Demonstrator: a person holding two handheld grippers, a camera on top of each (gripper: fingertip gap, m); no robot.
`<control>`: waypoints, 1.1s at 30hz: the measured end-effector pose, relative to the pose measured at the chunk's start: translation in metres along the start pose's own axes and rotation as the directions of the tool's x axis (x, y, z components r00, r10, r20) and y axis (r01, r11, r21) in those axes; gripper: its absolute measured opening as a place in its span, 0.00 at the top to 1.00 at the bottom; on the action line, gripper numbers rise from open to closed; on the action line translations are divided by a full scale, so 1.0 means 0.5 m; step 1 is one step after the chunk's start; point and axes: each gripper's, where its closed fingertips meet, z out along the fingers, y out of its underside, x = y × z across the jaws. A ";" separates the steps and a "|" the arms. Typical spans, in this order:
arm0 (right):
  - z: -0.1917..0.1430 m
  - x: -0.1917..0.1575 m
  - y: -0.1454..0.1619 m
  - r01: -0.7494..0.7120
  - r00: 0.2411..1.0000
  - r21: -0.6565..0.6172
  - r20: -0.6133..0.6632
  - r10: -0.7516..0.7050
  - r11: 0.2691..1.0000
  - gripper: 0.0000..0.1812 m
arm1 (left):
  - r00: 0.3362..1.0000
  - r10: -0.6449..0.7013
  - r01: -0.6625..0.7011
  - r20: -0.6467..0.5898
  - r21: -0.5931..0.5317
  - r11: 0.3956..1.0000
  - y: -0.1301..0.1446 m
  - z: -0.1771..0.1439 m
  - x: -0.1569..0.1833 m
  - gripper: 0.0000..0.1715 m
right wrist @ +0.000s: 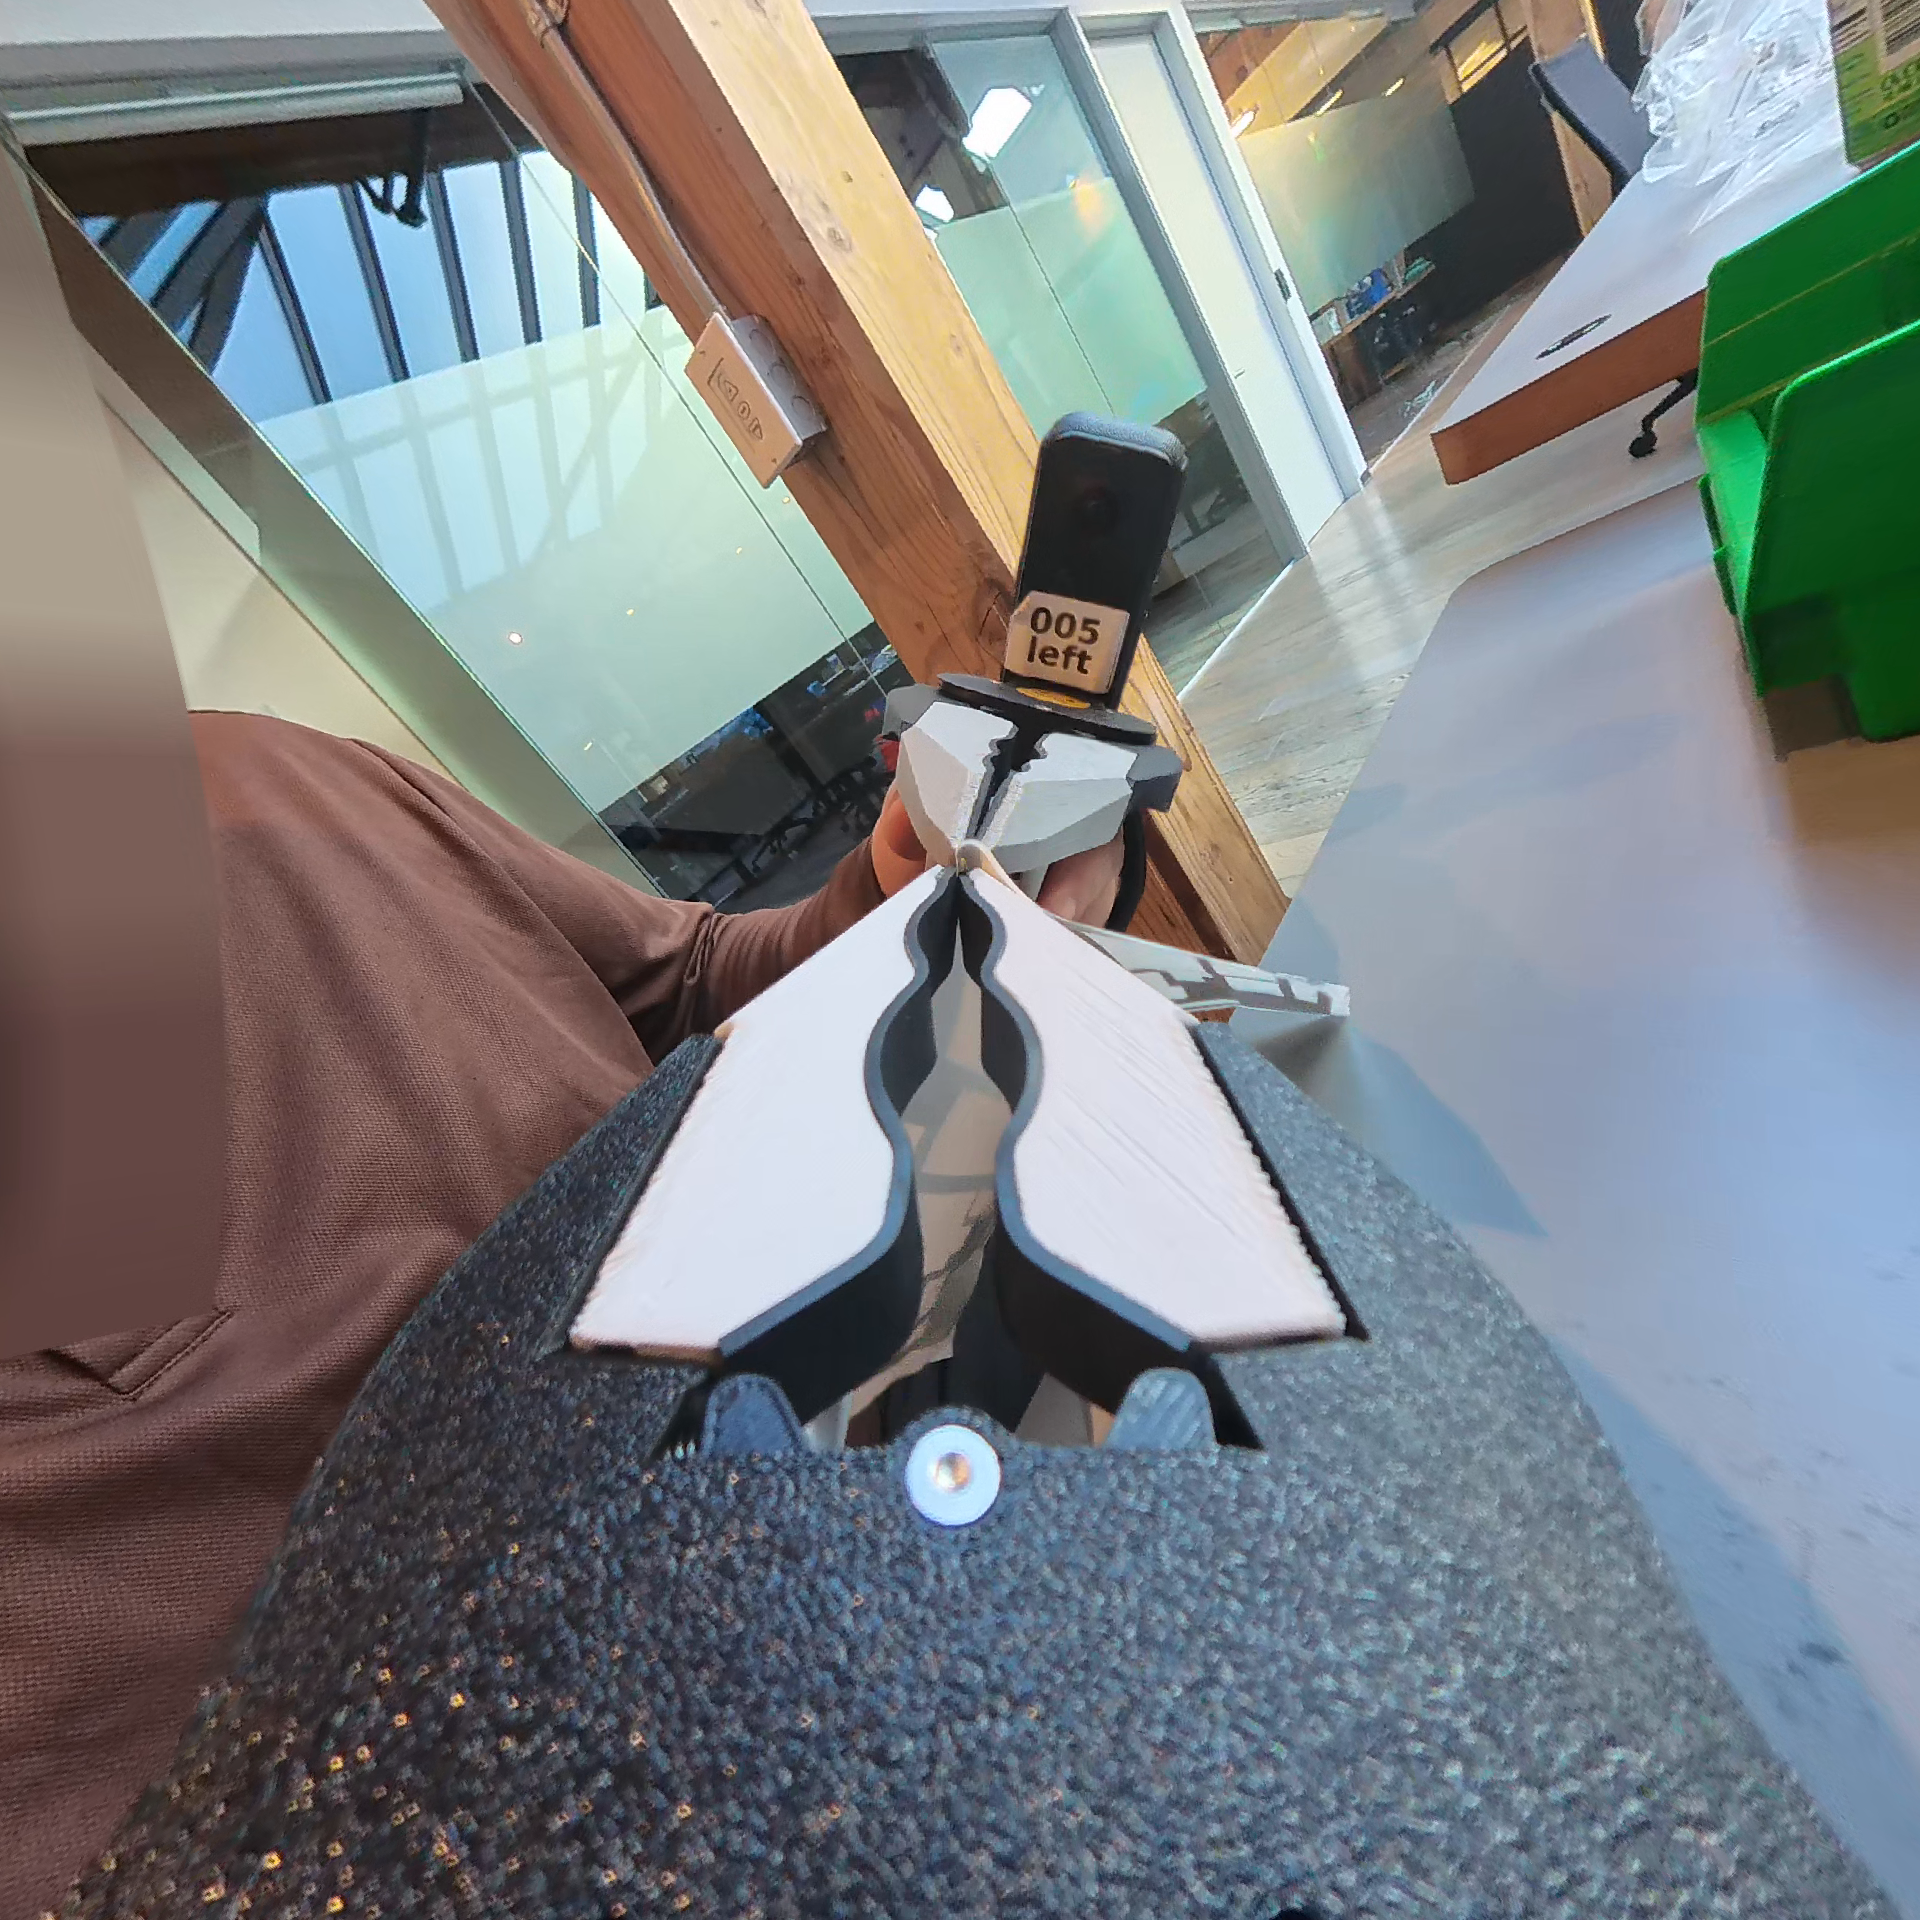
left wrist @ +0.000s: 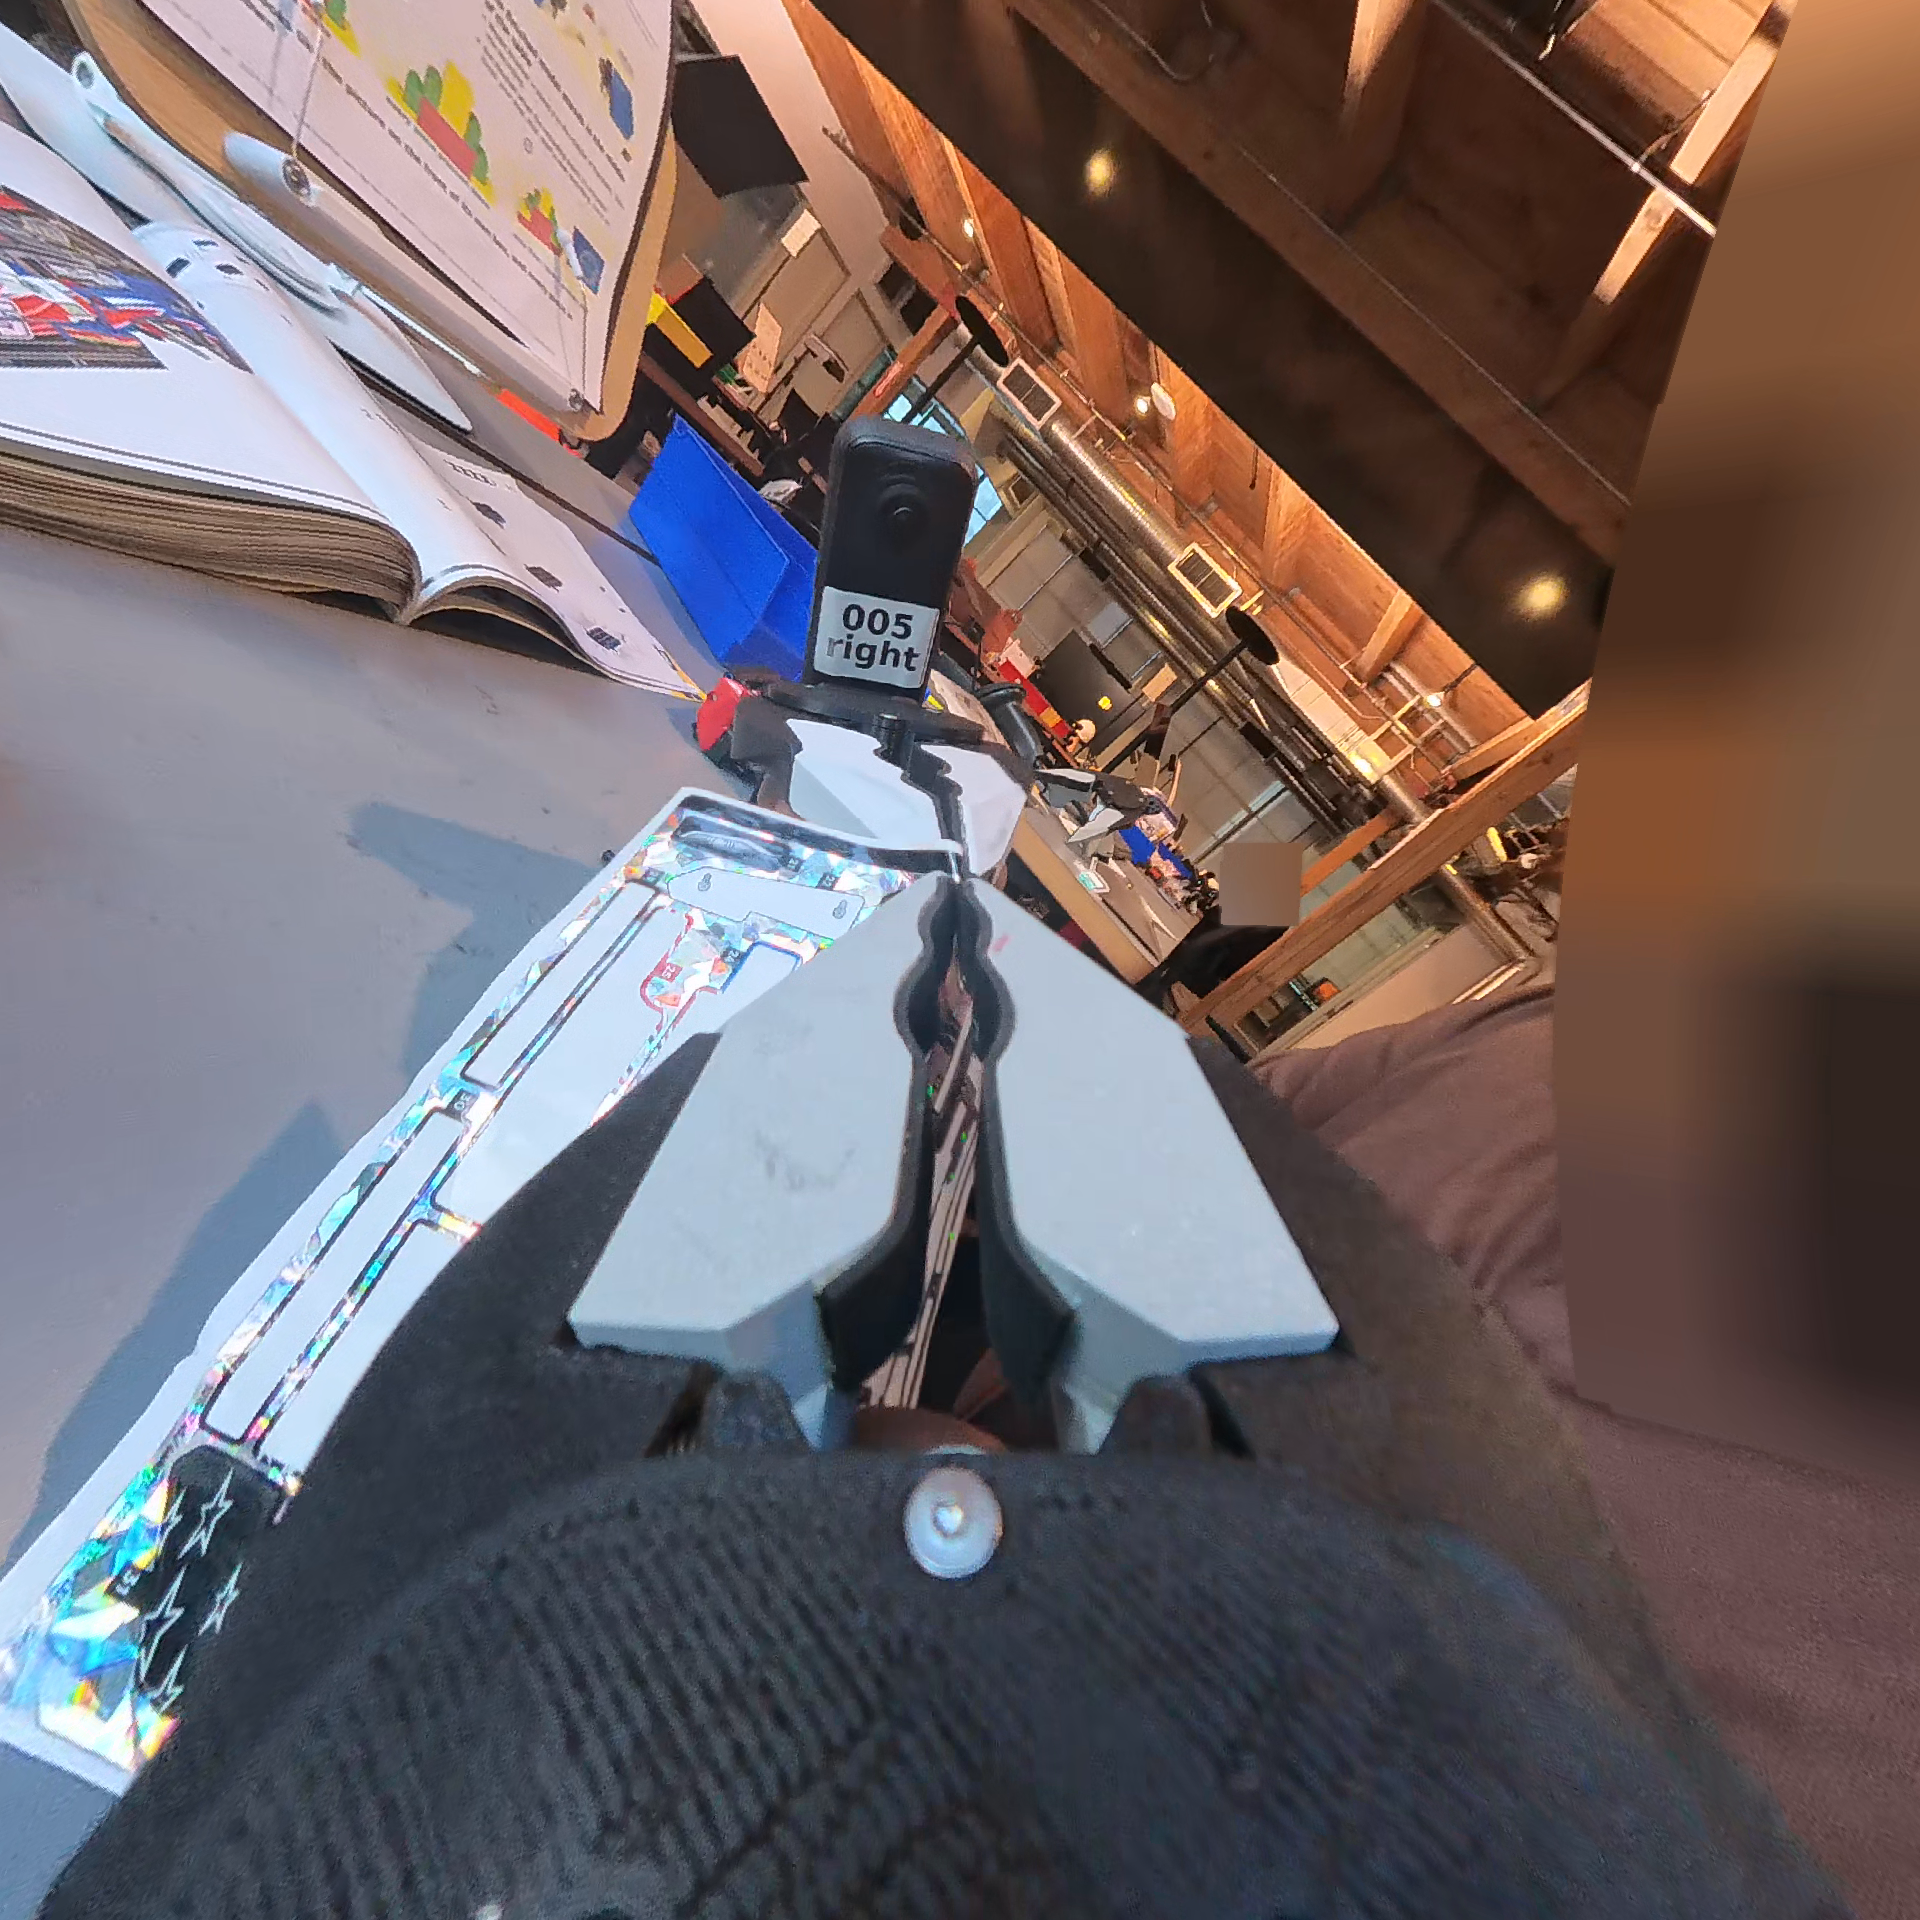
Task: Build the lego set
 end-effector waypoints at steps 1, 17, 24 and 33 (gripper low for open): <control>0.000 0.001 0.000 -0.001 1.000 0.002 -0.001 0.001 1.000 1.00 | 1.000 -0.006 0.006 -0.001 0.006 1.000 -0.001 0.001 -0.001 1.00; -0.016 0.014 -0.014 -0.005 0.999 0.044 -0.033 0.006 0.999 1.00 | 0.926 0.291 -0.267 0.239 -0.128 0.955 -0.005 -0.005 -0.026 1.00; -0.007 0.018 -0.005 0.028 0.997 0.013 -0.067 -0.027 1.000 1.00 | 0.930 0.297 -0.267 0.217 -0.159 0.951 0.007 0.013 -0.015 0.92; -0.002 -0.002 -0.010 0.050 0.999 0.021 -0.023 -0.049 0.999 1.00 | 0.811 0.498 -0.406 0.307 -0.318 0.857 0.019 0.001 -0.029 0.79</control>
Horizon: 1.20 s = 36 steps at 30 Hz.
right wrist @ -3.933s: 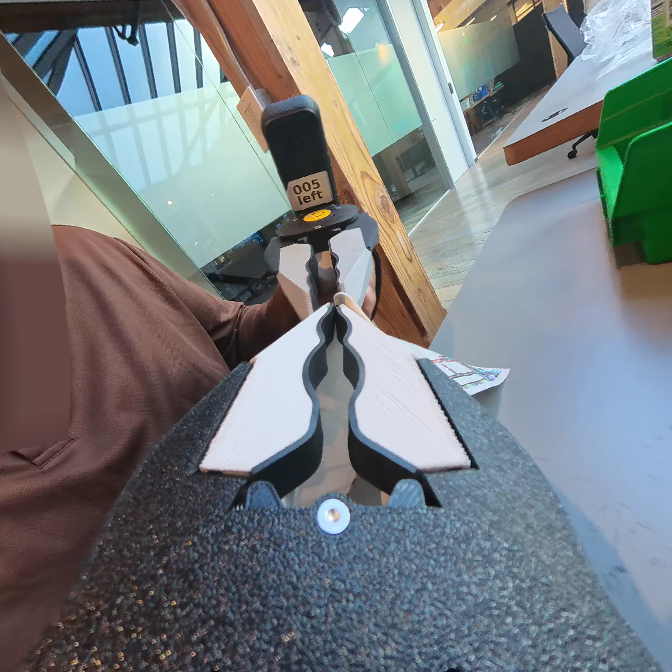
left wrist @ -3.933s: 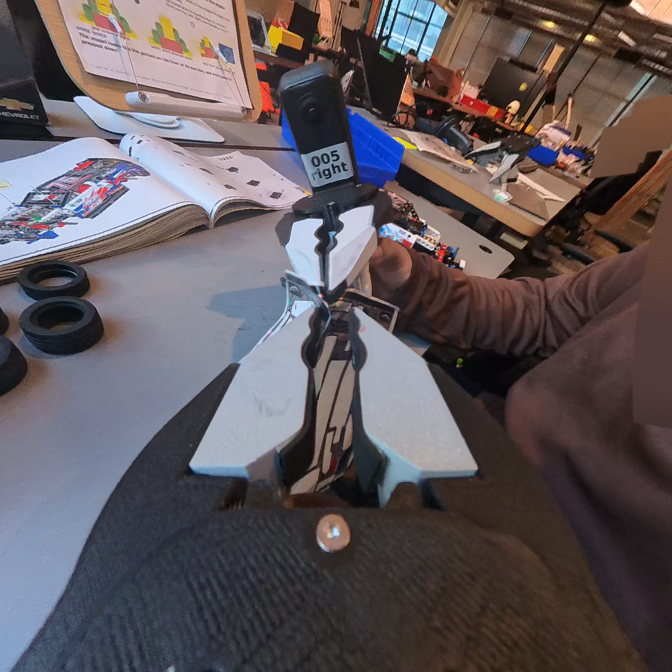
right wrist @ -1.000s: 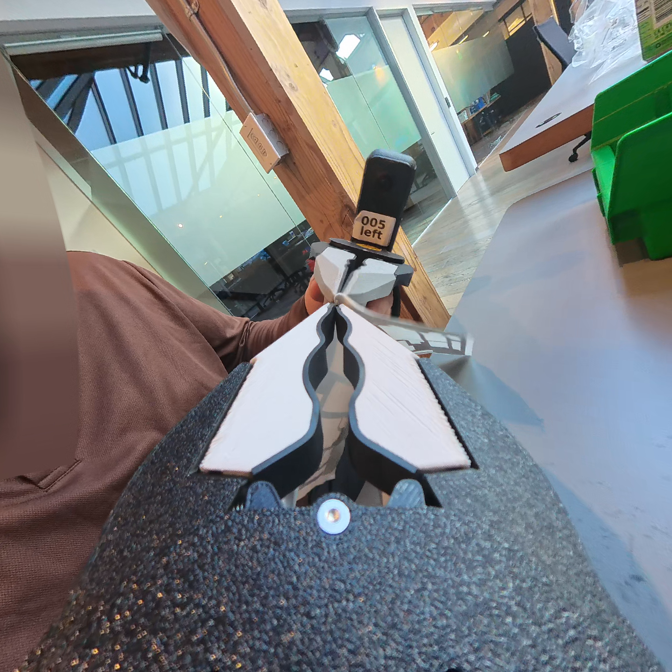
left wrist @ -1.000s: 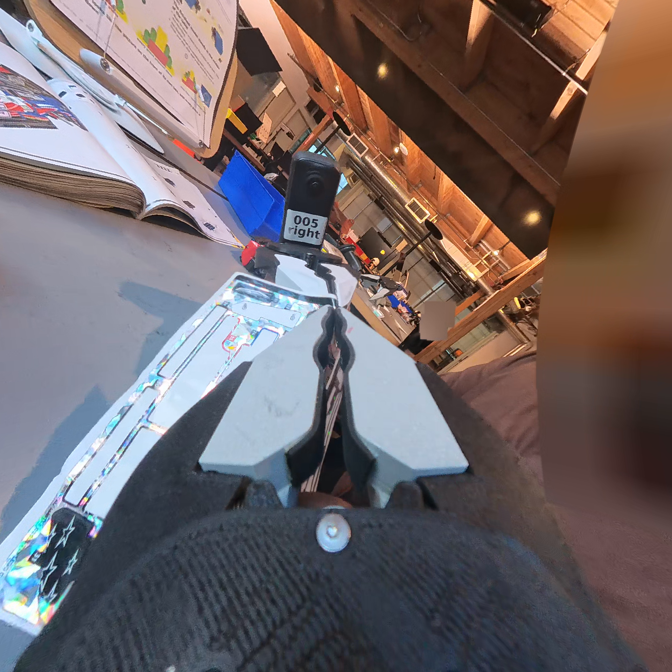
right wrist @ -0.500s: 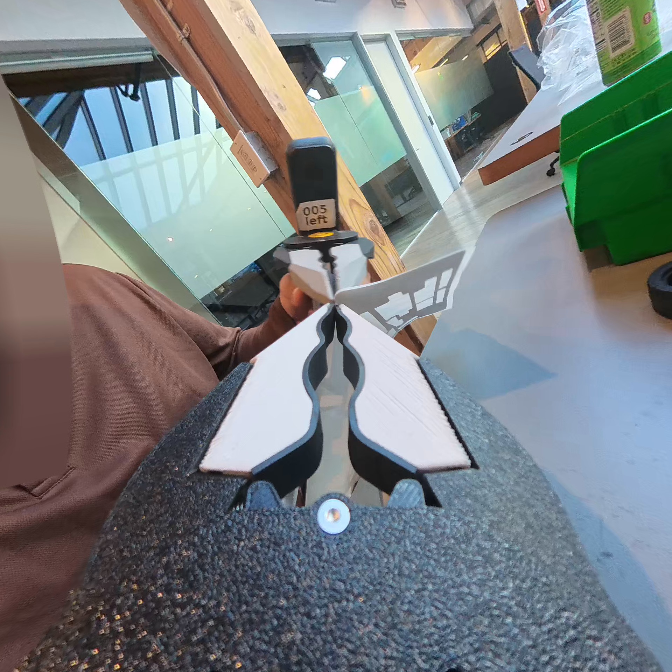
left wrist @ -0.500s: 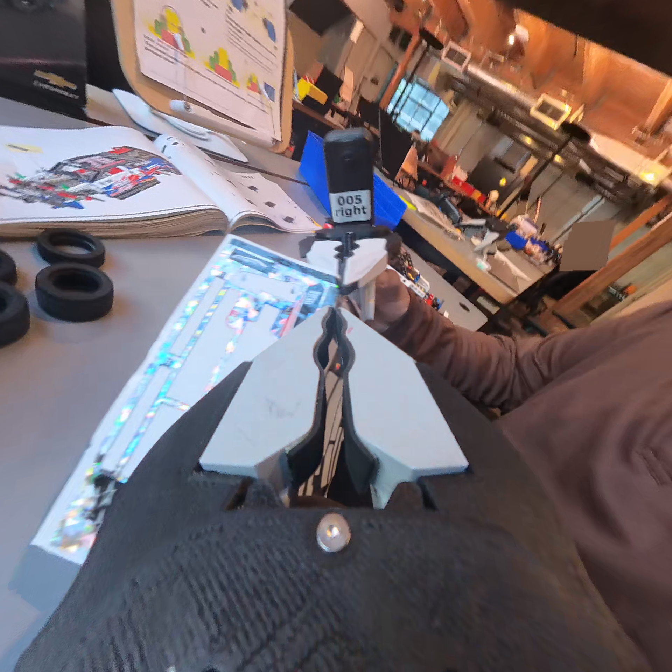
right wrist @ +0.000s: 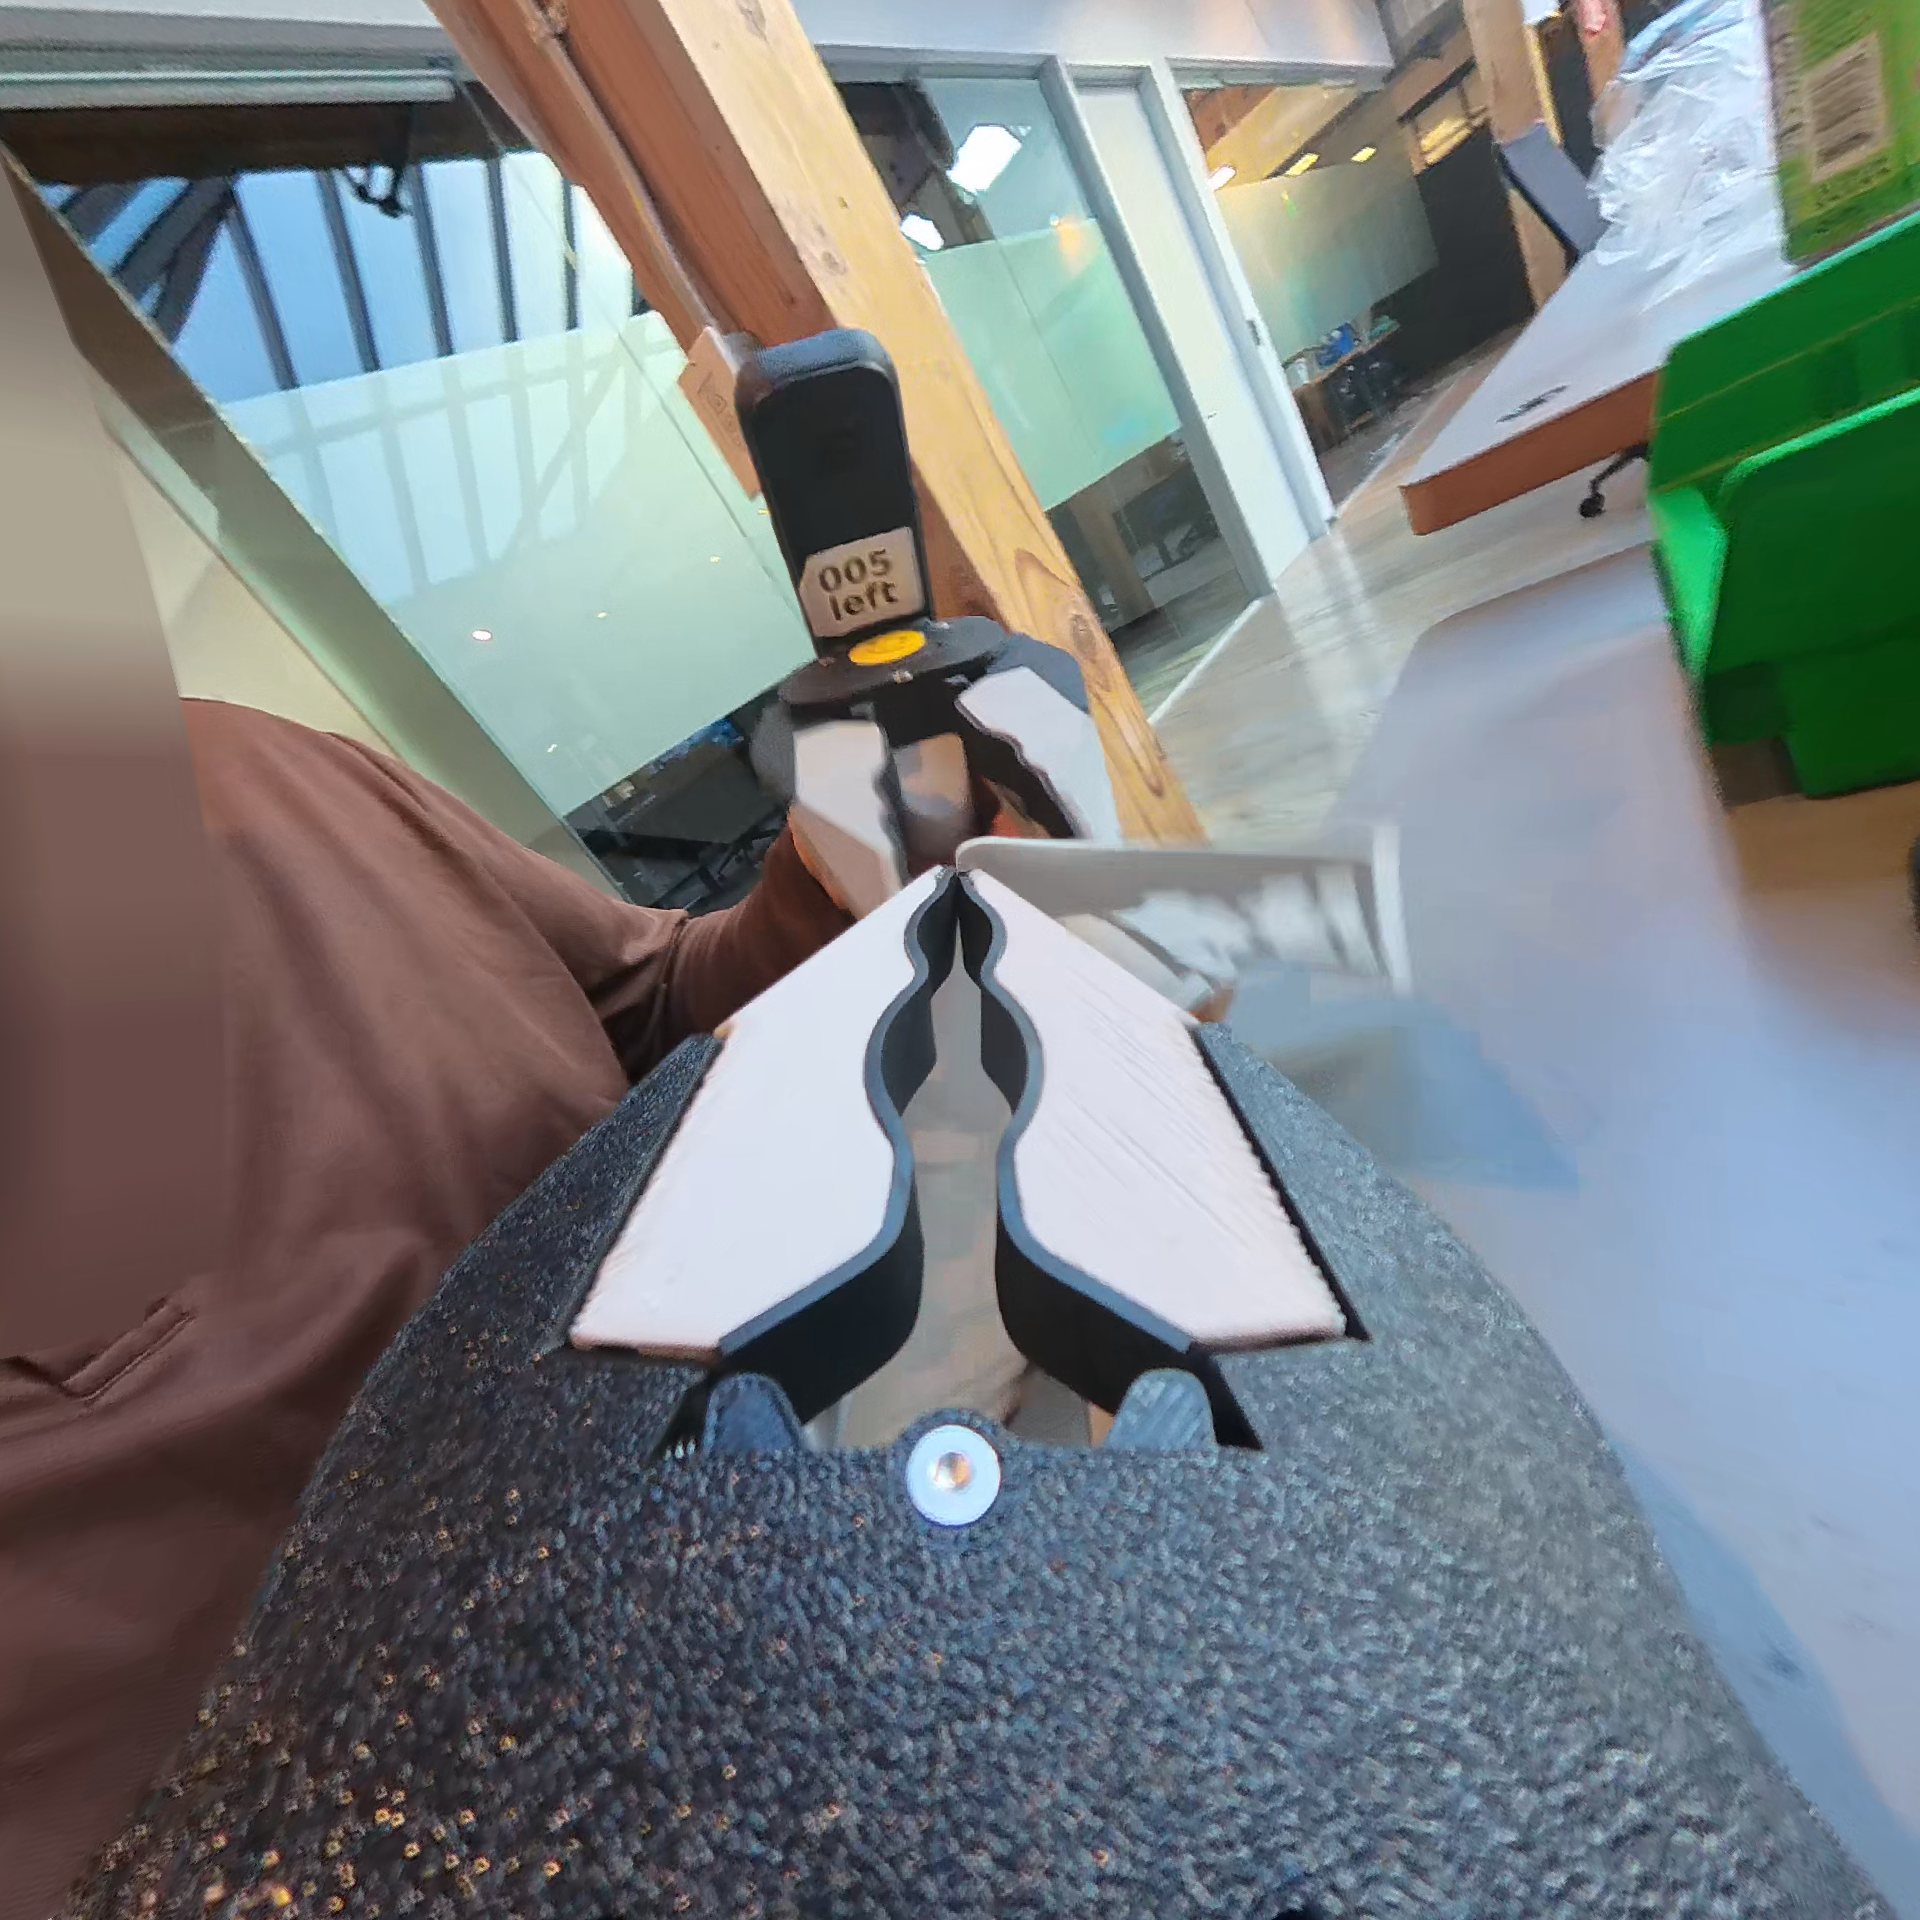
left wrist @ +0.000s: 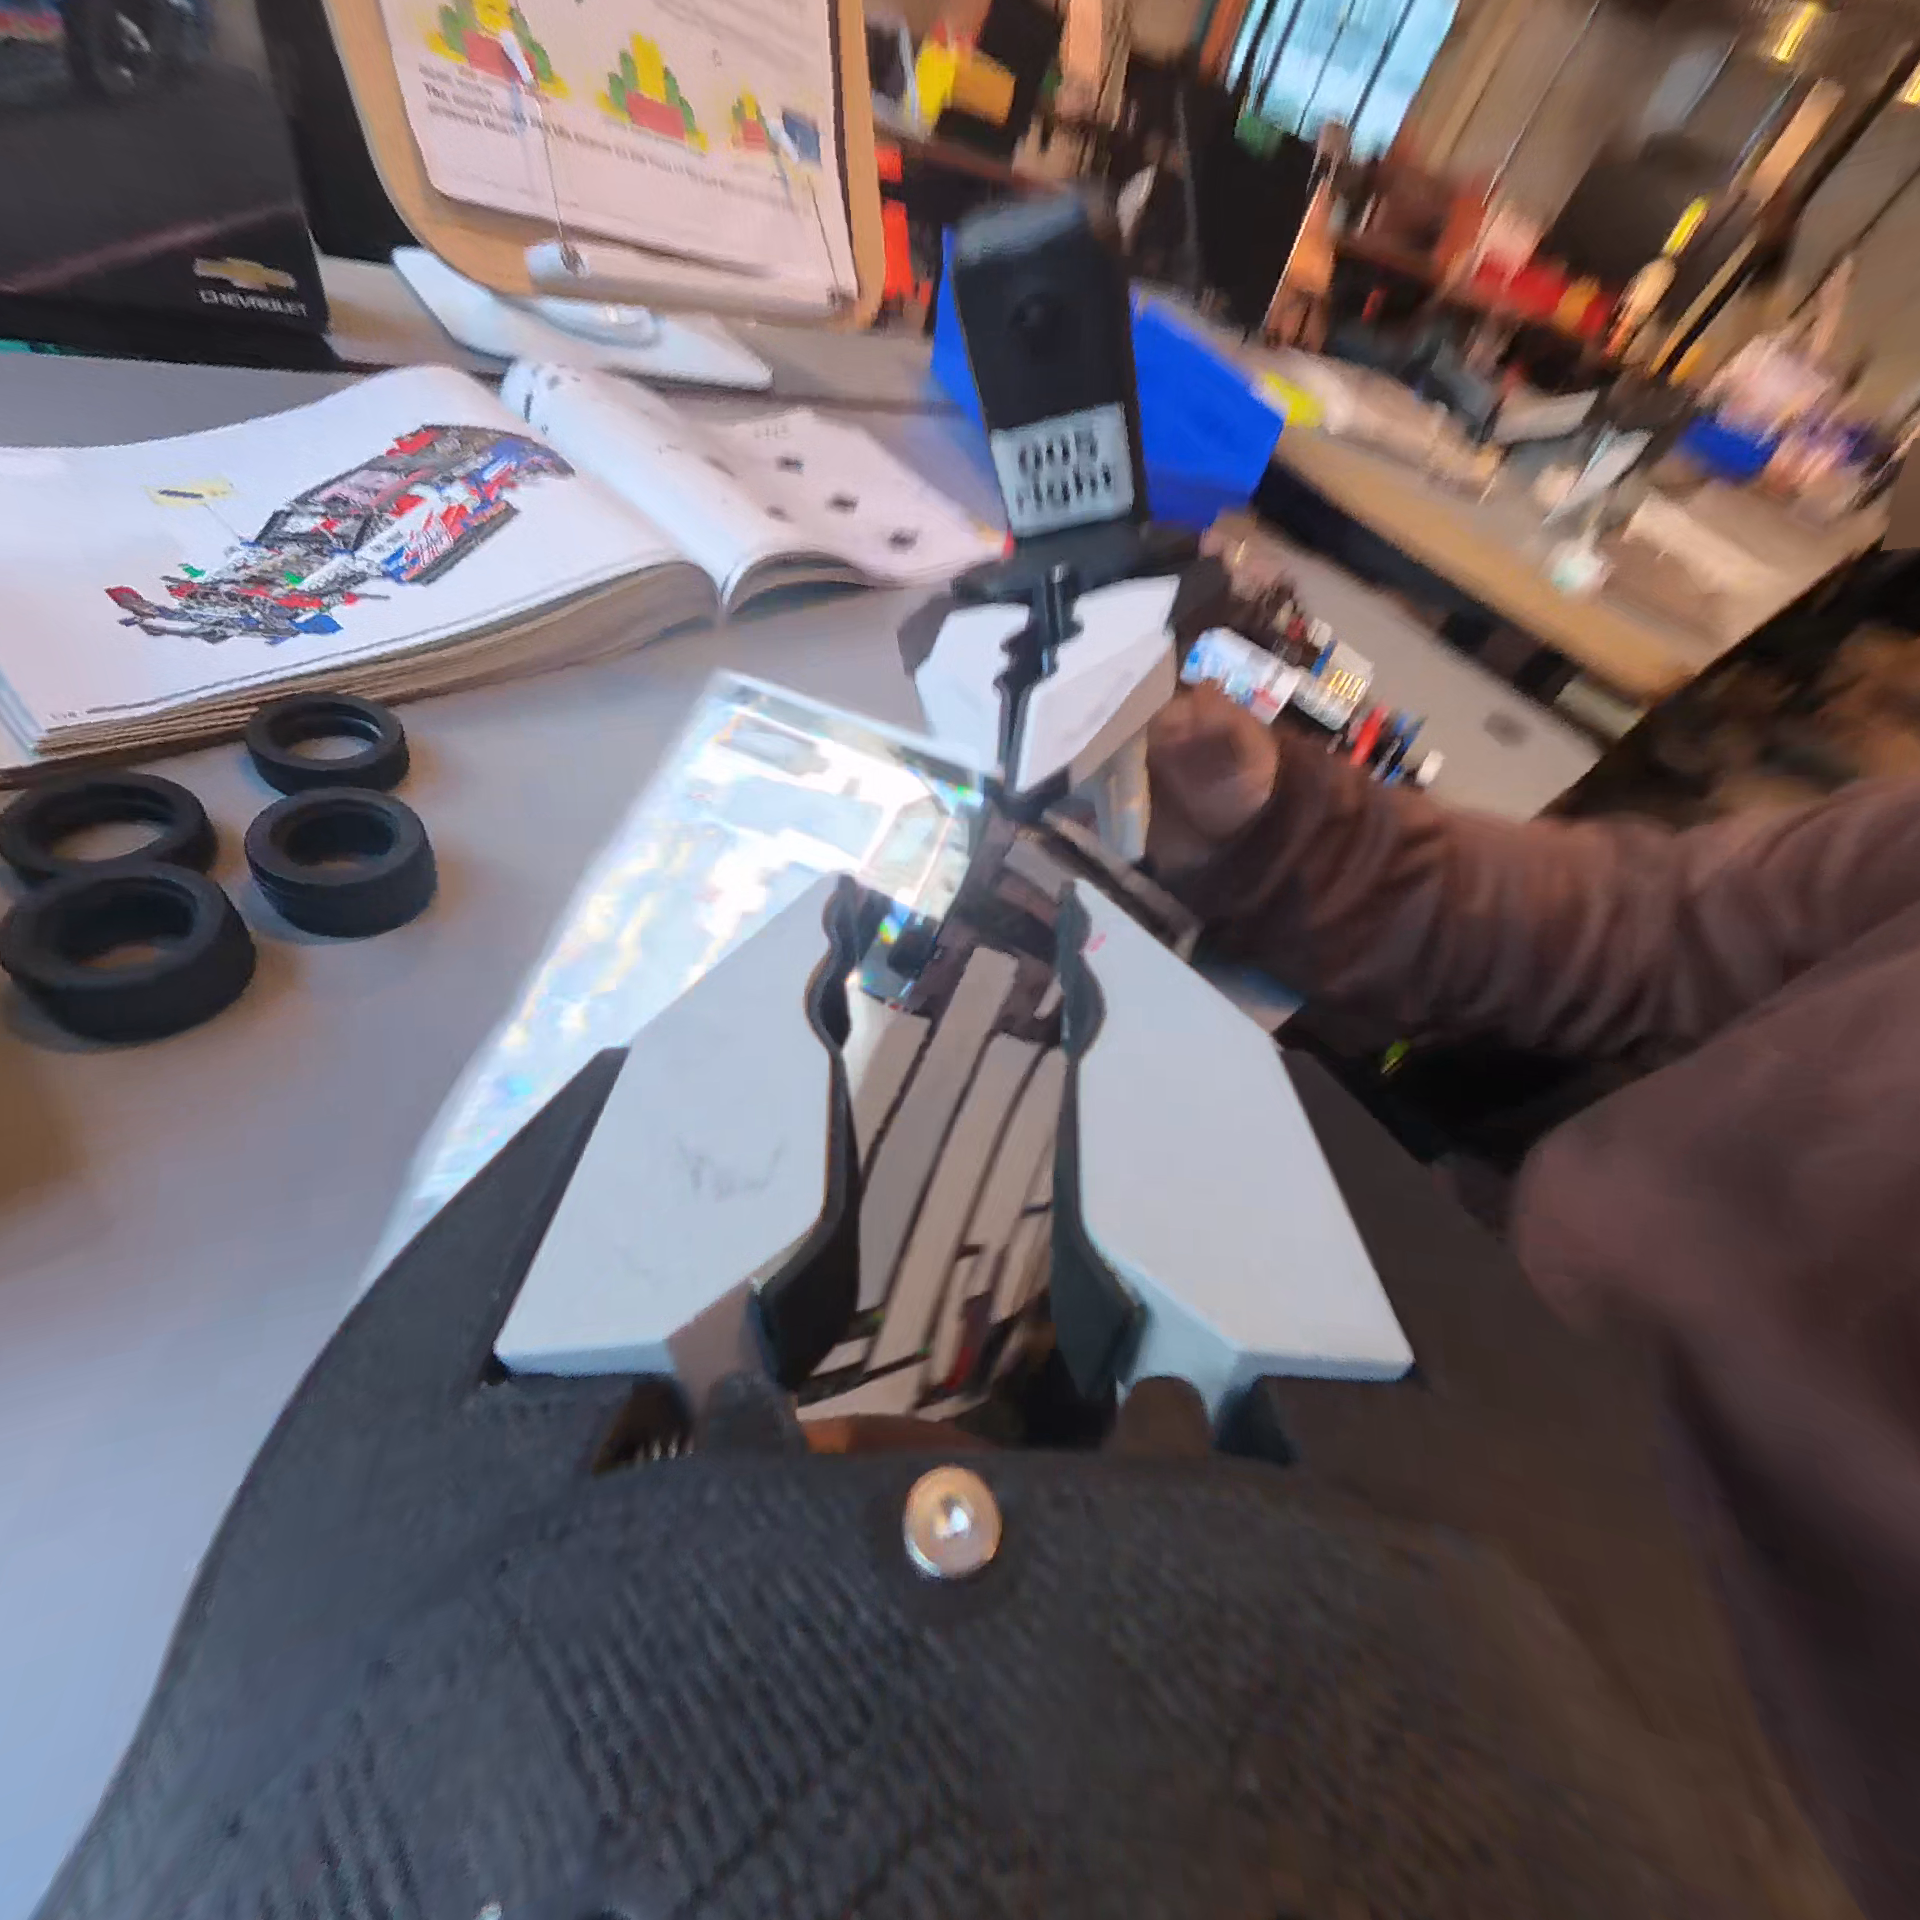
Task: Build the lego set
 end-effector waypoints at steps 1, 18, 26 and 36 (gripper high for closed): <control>0.002 -0.007 -0.001 0.003 1.000 0.005 0.019 -0.003 1.000 1.00 | 1.000 0.023 -0.023 0.007 -0.022 0.999 0.008 0.008 0.001 0.80; 0.000 -0.008 0.003 -0.184 0.974 0.032 0.141 0.177 0.982 1.00 | 0.986 0.168 -0.167 -0.013 0.049 0.985 -0.004 0.022 0.033 1.00; 0.004 -0.020 0.007 -0.214 0.959 0.011 0.191 0.208 0.977 1.00 | 0.981 0.188 -0.190 0.048 0.048 0.981 -0.007 0.013 0.015 1.00; 0.009 0.017 0.031 -0.209 0.975 -0.026 0.071 0.210 0.978 1.00 | 0.977 0.193 -0.192 0.090 -0.019 0.981 0.018 0.009 -0.010 1.00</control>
